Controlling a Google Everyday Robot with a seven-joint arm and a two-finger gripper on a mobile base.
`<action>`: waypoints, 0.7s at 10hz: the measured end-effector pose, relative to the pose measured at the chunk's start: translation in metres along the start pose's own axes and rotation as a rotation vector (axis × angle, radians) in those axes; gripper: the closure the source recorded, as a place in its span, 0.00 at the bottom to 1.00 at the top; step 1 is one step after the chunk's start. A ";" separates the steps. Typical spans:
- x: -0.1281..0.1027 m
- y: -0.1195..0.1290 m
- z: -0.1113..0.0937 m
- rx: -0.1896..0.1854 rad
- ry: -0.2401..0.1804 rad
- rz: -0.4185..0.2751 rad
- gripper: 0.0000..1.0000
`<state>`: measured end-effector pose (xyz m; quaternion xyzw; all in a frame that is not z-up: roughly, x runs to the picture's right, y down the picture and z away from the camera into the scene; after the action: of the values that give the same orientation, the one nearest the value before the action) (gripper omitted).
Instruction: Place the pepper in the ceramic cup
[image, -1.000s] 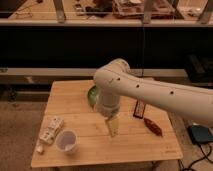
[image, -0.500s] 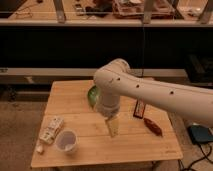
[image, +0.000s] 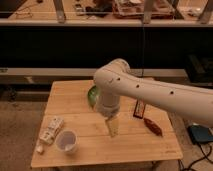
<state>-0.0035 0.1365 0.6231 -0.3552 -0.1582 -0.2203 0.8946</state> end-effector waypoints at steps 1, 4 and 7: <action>0.000 0.000 0.000 0.000 0.000 0.002 0.20; 0.044 0.009 -0.007 -0.018 0.055 0.161 0.20; 0.129 0.054 -0.023 0.030 0.155 0.411 0.20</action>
<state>0.1366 0.1186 0.6329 -0.3486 -0.0164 -0.0574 0.9354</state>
